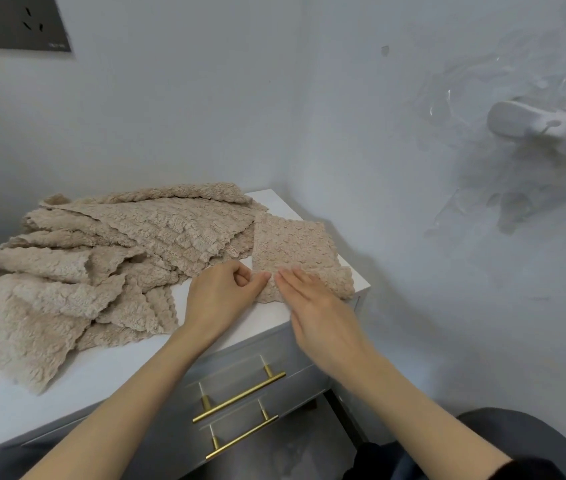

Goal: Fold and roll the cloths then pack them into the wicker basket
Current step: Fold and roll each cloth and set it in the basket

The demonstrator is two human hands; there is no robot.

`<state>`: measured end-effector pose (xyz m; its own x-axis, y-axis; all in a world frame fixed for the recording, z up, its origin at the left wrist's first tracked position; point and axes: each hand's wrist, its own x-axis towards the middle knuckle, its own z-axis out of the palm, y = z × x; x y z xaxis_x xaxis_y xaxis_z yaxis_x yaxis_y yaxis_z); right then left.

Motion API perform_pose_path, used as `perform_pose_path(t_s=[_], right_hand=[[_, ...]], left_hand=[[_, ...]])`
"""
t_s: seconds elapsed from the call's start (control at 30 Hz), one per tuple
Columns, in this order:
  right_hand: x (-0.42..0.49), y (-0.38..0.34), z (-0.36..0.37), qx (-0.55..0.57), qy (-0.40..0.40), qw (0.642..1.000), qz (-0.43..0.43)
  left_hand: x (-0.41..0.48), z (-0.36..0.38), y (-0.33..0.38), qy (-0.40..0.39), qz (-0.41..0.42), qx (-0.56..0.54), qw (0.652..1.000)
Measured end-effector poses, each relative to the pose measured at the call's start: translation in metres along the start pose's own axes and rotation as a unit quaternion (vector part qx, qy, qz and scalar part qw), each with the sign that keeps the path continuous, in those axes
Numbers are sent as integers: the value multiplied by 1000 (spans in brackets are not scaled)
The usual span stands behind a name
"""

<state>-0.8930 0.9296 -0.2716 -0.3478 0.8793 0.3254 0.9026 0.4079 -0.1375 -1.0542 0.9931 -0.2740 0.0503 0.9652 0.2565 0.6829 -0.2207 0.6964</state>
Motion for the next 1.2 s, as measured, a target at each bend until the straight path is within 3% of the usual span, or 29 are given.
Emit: perform_pose_path(t_s=[0.33, 0.47, 0.53, 0.6, 0.73, 0.87, 1.03, 1.2], right_hand=[[-14, 23, -11, -71, -61, 990, 103], [-19, 33, -20, -81, -57, 987, 129], [-19, 36, -21, -78, -34, 989, 119], [-18, 40, -22, -71, -20, 991, 108], [-14, 49, -22, -42, -22, 995, 93], [-13, 53, -23, 69, 12, 989, 128], [-8, 59, -33, 236, 33, 949, 208], [-5, 62, -33, 300, 32, 914, 273]], left_hand=[[-4, 0, 3, 31, 19, 30, 999], [-9, -4, 6, 94, 173, 39, 980], [-9, -7, 7, 54, 275, 70, 957], [-11, -11, 5, 4, 317, 101, 943], [-11, -15, -4, -75, 270, 136, 950], [-11, -13, -5, -71, 258, 122, 956], [-8, -16, -2, -98, 142, -20, 985], [-6, -12, 1, -100, 68, -83, 989]])
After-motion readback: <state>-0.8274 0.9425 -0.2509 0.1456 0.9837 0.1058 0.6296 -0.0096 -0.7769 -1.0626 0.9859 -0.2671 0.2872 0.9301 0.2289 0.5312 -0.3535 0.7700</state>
